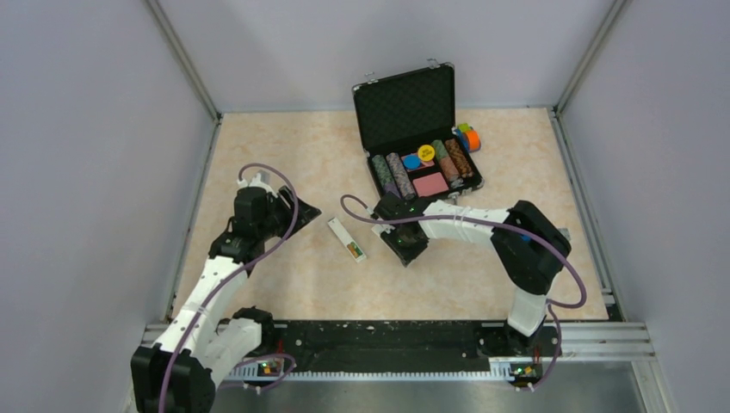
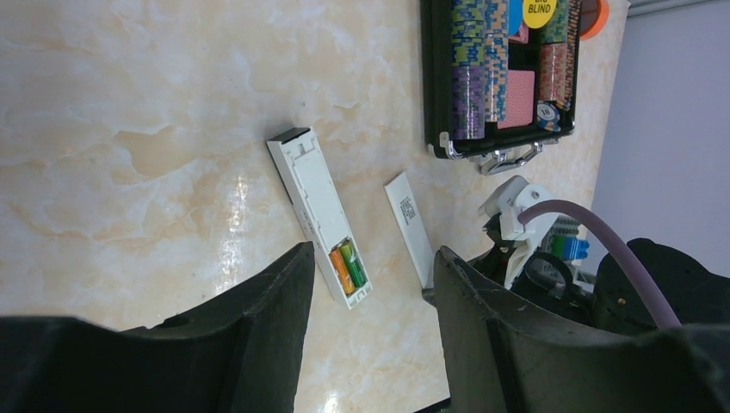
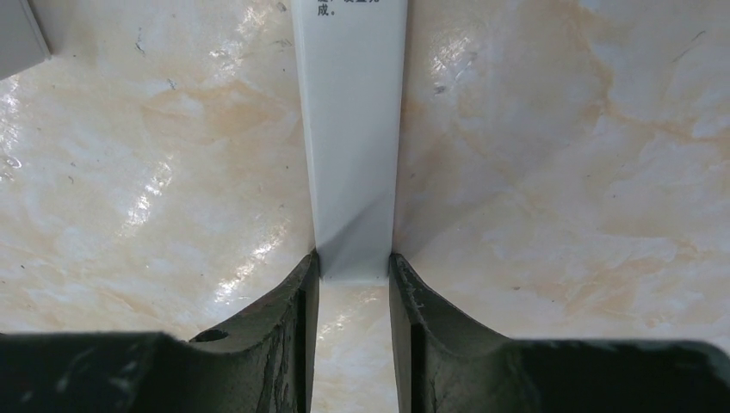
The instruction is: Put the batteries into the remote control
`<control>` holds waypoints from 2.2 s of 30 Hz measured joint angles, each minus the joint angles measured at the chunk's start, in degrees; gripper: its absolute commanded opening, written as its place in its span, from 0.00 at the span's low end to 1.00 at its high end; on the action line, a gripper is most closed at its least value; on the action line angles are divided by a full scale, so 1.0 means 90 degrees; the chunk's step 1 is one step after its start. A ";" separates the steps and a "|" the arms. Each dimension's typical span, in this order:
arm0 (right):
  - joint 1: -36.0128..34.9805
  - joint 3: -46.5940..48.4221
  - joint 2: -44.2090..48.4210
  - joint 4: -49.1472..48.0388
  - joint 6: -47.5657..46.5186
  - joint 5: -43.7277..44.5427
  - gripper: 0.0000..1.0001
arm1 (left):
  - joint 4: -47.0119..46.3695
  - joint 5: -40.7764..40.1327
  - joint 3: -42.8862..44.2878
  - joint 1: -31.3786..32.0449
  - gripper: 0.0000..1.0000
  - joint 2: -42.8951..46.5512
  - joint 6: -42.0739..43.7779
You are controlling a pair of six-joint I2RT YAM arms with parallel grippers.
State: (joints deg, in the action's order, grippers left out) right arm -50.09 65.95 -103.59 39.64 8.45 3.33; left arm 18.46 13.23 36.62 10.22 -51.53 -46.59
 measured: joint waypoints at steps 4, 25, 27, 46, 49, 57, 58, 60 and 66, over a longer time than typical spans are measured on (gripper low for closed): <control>0.0000 -0.0141 0.0117 -0.0153 0.0090 0.0036 0.27 | -0.0175 0.0289 -0.0002 0.0000 0.58 -0.0160 -0.0073; 0.0124 -0.0413 0.0556 -0.0811 0.0515 -0.0075 0.27 | -0.2800 0.1316 -0.1333 0.0226 0.65 -0.0457 -0.1095; 0.0126 -0.0413 0.0614 -0.0823 0.0520 -0.0151 0.27 | -0.2926 0.1316 -0.1336 0.0301 0.65 -0.0534 -0.1107; 0.0126 -0.0415 0.1275 -0.1144 0.0398 -0.1355 0.27 | -0.4396 0.1770 -0.1054 0.0988 0.69 -0.2397 -0.1151; 0.0126 -0.0493 0.1360 -0.1231 0.0398 -0.1477 0.27 | -0.4631 0.1766 -0.0933 0.1134 0.67 -0.2650 -0.1188; 0.0126 -0.0537 0.1477 -0.1280 0.0401 -0.1673 0.27 | -0.4697 0.1671 -0.0843 0.1343 0.52 -0.2999 -0.1350; 0.0126 -0.0537 0.1484 -0.1287 0.0401 -0.1695 0.27 | -0.4721 0.1659 -0.0833 0.1358 0.48 -0.3011 -0.1377; 0.0126 -0.0537 0.1501 -0.1319 0.0401 -0.1736 0.27 | -0.4845 0.1644 -0.0806 0.1384 0.37 -0.3070 -0.1479; 0.0126 -0.0537 0.1506 -0.1365 0.0408 -0.1836 0.27 | -0.5115 0.1649 -0.0770 0.1435 0.01 -0.3288 -0.1695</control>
State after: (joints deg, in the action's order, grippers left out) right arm -48.95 61.12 -90.04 27.35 12.12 -13.19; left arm -27.57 28.08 29.69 23.14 -81.12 -61.84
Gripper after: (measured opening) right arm 0.301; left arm 0.190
